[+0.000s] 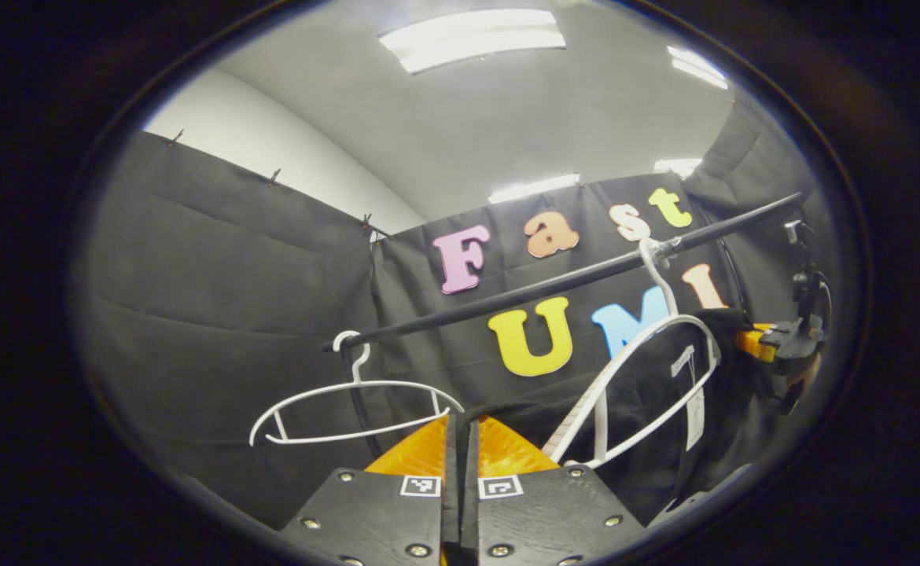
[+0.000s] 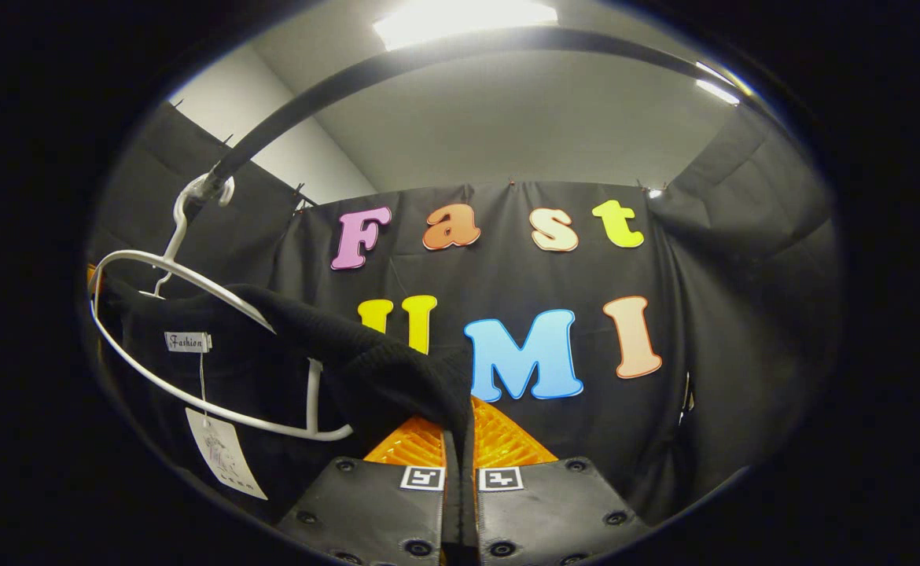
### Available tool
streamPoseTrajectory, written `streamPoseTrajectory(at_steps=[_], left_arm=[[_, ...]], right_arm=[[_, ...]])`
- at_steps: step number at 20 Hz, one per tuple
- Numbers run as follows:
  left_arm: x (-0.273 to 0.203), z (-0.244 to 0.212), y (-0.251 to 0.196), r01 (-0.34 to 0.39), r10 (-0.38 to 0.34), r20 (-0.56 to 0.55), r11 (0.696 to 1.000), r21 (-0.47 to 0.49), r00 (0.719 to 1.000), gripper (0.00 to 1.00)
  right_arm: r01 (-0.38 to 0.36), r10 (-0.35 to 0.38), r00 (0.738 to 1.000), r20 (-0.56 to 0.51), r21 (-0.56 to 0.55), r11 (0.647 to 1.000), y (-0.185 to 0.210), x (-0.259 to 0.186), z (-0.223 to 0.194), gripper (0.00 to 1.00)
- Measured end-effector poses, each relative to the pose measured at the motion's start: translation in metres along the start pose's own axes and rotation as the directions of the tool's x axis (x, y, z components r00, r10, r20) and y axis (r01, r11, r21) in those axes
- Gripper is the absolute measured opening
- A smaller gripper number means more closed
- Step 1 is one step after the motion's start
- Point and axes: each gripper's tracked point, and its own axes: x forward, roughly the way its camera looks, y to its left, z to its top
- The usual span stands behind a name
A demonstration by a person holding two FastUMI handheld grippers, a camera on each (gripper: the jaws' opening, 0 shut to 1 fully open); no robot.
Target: Grasp the clothes on the hanger with both hands and then place them into the laundry hamper below.
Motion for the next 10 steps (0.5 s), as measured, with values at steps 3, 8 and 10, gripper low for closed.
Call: streamPoseTrajectory(at_steps=[3, 8, 10], left_arm=[[0.000, 0.001, 0.003, 0.038, -0.037, 0.023, 0.998, -0.055, 0.999, 0.02], [0.012, -0.011, -0.006, 0.075, -0.075, 0.002, 0.996, -0.043, 0.997, 0.02], [0.012, -0.018, -0.007, 0.106, -0.107, -0.003, 0.993, -0.058, 0.994, 0.02]], right_arm=[[-0.012, 0.012, 1.000, -0.002, 0.032, 0.999, -0.003, -0.002, 0.003, 0.02], [0.008, -0.008, 0.999, 0.037, -0.011, 1.000, -0.011, -0.001, 0.012, 0.02], [0.004, -0.004, 1.000, 0.025, 0.000, 1.000, -0.011, -0.002, 0.009, 0.00]])
